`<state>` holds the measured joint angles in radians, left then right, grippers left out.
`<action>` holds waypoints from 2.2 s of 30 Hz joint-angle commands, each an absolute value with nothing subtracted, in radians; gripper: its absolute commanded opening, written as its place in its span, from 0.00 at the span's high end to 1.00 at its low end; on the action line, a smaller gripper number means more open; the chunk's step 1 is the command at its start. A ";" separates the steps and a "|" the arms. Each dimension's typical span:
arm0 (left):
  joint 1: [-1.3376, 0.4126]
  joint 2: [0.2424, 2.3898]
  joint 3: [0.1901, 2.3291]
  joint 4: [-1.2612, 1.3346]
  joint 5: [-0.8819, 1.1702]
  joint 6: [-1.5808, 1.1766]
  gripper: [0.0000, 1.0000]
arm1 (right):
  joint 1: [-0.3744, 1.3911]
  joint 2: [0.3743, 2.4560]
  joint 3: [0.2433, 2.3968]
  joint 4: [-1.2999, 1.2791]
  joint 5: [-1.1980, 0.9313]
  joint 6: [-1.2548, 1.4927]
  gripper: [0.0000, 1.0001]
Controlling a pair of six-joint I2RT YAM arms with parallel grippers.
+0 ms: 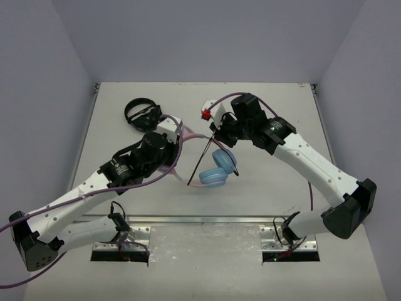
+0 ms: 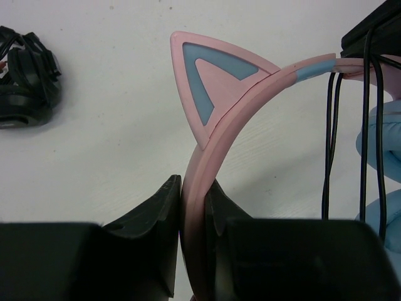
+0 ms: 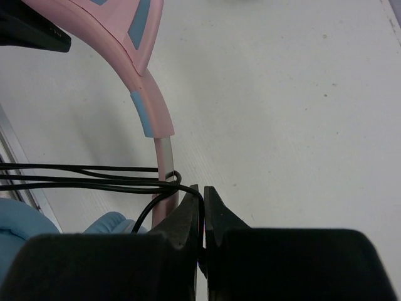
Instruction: Wrap the headphones
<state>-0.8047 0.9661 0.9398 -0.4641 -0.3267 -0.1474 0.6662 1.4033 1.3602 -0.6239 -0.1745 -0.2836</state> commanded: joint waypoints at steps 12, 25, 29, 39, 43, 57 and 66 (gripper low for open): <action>-0.819 0.888 1.003 -0.376 -0.101 -0.208 1.00 | 0.526 1.299 1.232 -0.440 -0.179 -0.184 0.86; -0.815 1.009 1.086 -0.356 -0.146 -0.178 1.00 | 0.499 1.319 1.157 -0.330 -0.388 -0.011 0.78; -0.781 1.049 1.123 -0.345 -0.121 -0.146 1.00 | 0.479 1.305 1.112 -0.319 -0.396 -0.006 0.78; -0.650 1.103 1.134 -0.275 0.092 -0.094 1.00 | 0.434 1.273 1.045 -0.336 -0.419 0.051 0.64; -0.626 1.127 1.120 -0.249 0.139 -0.083 1.00 | 0.378 1.275 1.020 -0.342 -0.433 0.081 0.55; -0.482 1.242 1.106 -0.216 0.198 -0.006 1.00 | 0.193 1.287 0.755 -0.388 -0.229 0.371 0.35; -0.407 1.258 1.043 -0.255 0.007 0.009 1.00 | 0.192 1.145 0.764 -0.514 -0.231 0.410 0.32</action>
<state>-0.4427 1.2846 1.0504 -0.3206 0.0795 0.0311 0.1921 1.2037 0.7246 -0.4900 -0.2268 0.3740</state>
